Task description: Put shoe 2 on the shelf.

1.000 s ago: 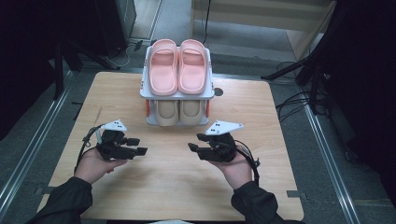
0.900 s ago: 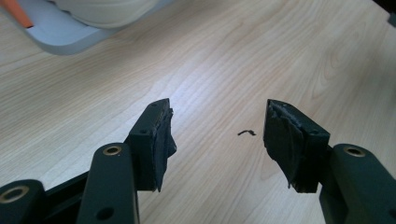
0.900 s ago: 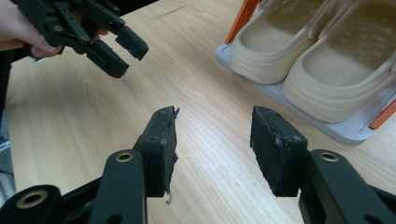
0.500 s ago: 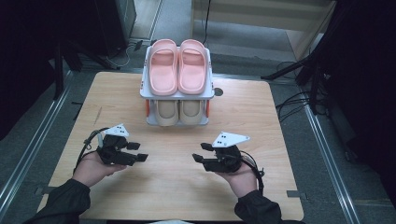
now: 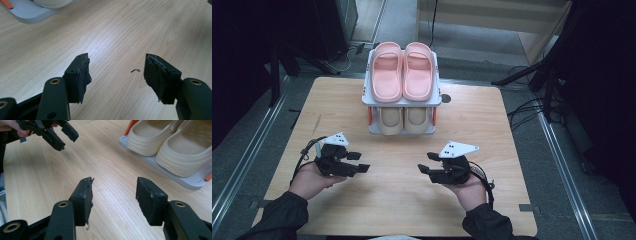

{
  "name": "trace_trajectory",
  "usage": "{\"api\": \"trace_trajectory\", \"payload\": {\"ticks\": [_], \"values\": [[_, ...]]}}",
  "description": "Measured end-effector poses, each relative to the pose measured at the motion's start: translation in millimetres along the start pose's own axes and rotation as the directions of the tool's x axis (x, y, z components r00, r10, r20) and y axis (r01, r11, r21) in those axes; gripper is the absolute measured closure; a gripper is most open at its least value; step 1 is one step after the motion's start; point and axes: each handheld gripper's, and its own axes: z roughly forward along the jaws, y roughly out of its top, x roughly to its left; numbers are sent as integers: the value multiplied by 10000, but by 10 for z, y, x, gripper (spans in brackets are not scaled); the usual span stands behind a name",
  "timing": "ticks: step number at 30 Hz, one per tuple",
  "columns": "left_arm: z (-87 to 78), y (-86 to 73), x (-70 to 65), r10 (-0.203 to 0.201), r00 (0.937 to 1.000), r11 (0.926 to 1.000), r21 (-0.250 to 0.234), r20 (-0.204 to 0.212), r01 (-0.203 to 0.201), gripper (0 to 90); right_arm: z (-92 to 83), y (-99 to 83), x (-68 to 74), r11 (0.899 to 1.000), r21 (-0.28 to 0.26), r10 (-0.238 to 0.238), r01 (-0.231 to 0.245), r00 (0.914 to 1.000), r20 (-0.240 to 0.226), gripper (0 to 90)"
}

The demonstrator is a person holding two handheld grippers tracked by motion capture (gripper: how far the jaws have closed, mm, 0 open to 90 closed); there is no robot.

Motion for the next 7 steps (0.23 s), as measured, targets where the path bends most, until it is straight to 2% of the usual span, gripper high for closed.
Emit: {"api": "trace_trajectory", "payload": {"ticks": [7], "values": [[3,-5,9,22,10000,10000,48,-31,-22,363,0,0,-25,10000,-22,57,-57,10000,40,475]]}}
